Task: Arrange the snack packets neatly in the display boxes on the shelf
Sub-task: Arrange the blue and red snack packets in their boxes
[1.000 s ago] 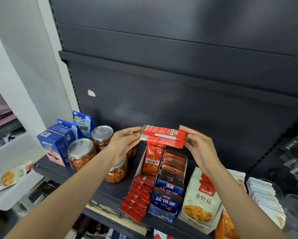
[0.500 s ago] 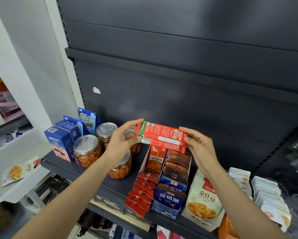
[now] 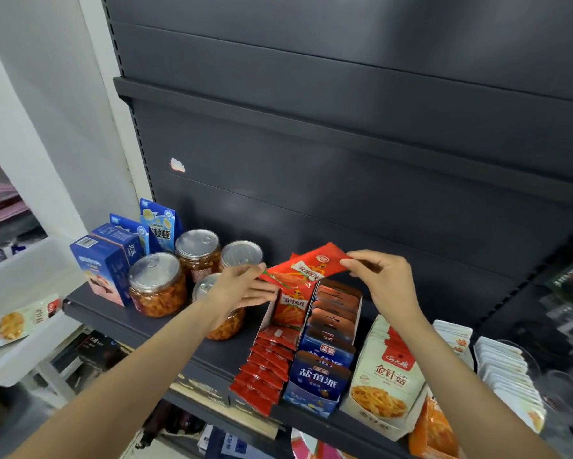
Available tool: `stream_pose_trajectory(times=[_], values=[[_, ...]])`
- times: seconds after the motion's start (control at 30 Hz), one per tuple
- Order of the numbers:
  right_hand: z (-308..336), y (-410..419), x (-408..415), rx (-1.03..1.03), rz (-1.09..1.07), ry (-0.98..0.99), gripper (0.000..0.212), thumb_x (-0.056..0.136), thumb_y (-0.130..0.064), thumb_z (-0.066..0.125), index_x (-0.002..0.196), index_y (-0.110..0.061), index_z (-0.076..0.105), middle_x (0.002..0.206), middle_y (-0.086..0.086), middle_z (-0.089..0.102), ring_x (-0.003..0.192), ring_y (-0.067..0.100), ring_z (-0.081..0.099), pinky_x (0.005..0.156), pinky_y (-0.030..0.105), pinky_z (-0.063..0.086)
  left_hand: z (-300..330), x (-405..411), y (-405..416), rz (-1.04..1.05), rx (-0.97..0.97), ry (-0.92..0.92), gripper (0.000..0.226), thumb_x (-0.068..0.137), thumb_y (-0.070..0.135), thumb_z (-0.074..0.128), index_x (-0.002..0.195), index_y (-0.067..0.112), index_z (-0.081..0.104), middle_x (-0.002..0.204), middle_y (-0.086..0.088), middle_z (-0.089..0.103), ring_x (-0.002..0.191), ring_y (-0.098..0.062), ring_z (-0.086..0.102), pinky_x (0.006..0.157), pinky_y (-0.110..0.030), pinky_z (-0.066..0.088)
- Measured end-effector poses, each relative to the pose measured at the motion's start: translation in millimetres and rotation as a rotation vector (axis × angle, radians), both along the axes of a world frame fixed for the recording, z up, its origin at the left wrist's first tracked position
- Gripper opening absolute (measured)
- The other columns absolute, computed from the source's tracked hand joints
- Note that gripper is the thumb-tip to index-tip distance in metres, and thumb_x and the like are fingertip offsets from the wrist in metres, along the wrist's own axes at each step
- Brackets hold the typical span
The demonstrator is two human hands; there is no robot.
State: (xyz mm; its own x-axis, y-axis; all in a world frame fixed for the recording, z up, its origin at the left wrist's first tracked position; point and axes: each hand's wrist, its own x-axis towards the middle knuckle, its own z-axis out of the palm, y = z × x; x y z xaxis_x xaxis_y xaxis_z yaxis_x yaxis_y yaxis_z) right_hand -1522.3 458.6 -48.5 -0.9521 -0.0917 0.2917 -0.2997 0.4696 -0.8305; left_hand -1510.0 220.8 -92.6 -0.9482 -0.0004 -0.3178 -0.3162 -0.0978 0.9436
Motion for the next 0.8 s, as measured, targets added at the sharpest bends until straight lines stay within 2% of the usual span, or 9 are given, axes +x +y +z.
stream_pose_trajectory(times=[0.13, 0.17, 0.23, 0.33, 0.4, 0.47, 0.6, 0.7, 0.8], values=[[-9, -5, -5, 0.174, -0.039, -0.006, 0.019, 0.086, -0.026, 0.064, 0.100, -0.015, 0.072, 0.092, -0.011, 0.067, 0.077, 0.000, 0.063, 0.072, 0.015, 0.049, -21, -8, -1, -0.102, -0.372, 0.030, 0.012, 0.099, 0.020, 0.047, 0.103, 0.015, 0.057, 0.096, -0.008, 0.068, 0.083, -0.013, 0.065, 0.078, -0.025, 0.049], [-12, -7, -6, 0.217, -0.041, -0.009, 0.020, 0.086, -0.026, 0.064, 0.101, -0.014, 0.071, 0.095, -0.009, 0.068, 0.079, 0.002, 0.063, 0.072, 0.014, 0.047, -27, -10, -3, -0.133, -0.520, 0.085, 0.012, 0.097, 0.019, 0.051, 0.106, 0.016, 0.058, 0.099, -0.006, 0.067, 0.087, -0.013, 0.064, 0.077, -0.023, 0.047], [-20, -14, -9, 0.306, -0.025, -0.012, 0.023, 0.087, -0.025, 0.064, 0.105, -0.013, 0.071, 0.102, -0.003, 0.070, 0.089, 0.005, 0.063, 0.077, 0.016, 0.047, -36, -13, -8, -0.211, -0.807, 0.203, 0.028, 0.093, 0.021, 0.058, 0.120, 0.014, 0.056, 0.113, -0.004, 0.064, 0.102, -0.014, 0.060, 0.082, -0.017, 0.043], [-34, -30, -14, 0.481, 0.033, -0.035, 0.027, 0.089, -0.024, 0.062, 0.114, -0.014, 0.067, 0.112, 0.001, 0.068, 0.101, 0.009, 0.061, 0.086, 0.022, 0.047, -41, -15, -10, -0.358, -1.015, 0.325, 0.048, 0.091, 0.022, 0.060, 0.137, 0.016, 0.045, 0.137, -0.002, 0.051, 0.121, -0.014, 0.051, 0.093, -0.018, 0.038], [-43, -39, -19, 0.578, 0.072, -0.063, 0.028, 0.091, -0.024, 0.060, 0.118, -0.016, 0.065, 0.115, 0.001, 0.066, 0.103, 0.012, 0.061, 0.089, 0.027, 0.049, -46, -17, -12, -0.464, -1.029, 0.340, 0.055, 0.091, 0.023, 0.060, 0.141, 0.019, 0.039, 0.142, -0.002, 0.045, 0.127, -0.015, 0.046, 0.099, -0.023, 0.037], [-51, -44, -25, 0.649, 0.086, -0.055, 0.028, 0.092, -0.022, 0.058, 0.119, -0.018, 0.064, 0.118, 0.001, 0.064, 0.107, 0.014, 0.060, 0.092, 0.033, 0.049, -51, -19, -13, -0.521, -0.956, 0.322, 0.052, 0.091, 0.023, 0.061, 0.139, 0.020, 0.041, 0.141, -0.001, 0.046, 0.126, -0.014, 0.047, 0.099, -0.025, 0.038], [-63, -52, -37, 0.807, 0.051, 0.011, 0.027, 0.093, -0.019, 0.055, 0.119, -0.017, 0.063, 0.125, 0.004, 0.058, 0.115, 0.018, 0.053, 0.100, 0.033, 0.042, -56, -20, -15, -0.527, -0.782, 0.333, 0.022, 0.085, 0.025, 0.069, 0.106, 0.026, 0.063, 0.120, 0.007, 0.059, 0.112, -0.006, 0.056, 0.098, -0.029, 0.047], [-67, -56, -43, 0.835, 0.006, 0.037, 0.031, 0.093, -0.016, 0.054, 0.125, -0.015, 0.058, 0.126, 0.006, 0.056, 0.116, 0.020, 0.051, 0.102, 0.033, 0.039, -57, -18, -19, -0.599, -0.722, 0.260, 0.036, 0.071, 0.038, 0.080, 0.103, 0.031, 0.066, 0.126, 0.012, 0.054, 0.118, -0.005, 0.049, 0.103, -0.030, 0.040], [-71, -59, -45, 0.859, -0.009, 0.084, 0.035, 0.092, -0.014, 0.056, 0.126, -0.013, 0.055, 0.123, 0.006, 0.054, 0.114, 0.020, 0.048, 0.098, 0.032, 0.039, -57, -16, -21, -0.664, -0.769, 0.271, 0.042, 0.068, 0.035, 0.082, 0.107, 0.028, 0.068, 0.134, 0.012, 0.047, 0.125, -0.006, 0.041, 0.107, -0.031, 0.032]])
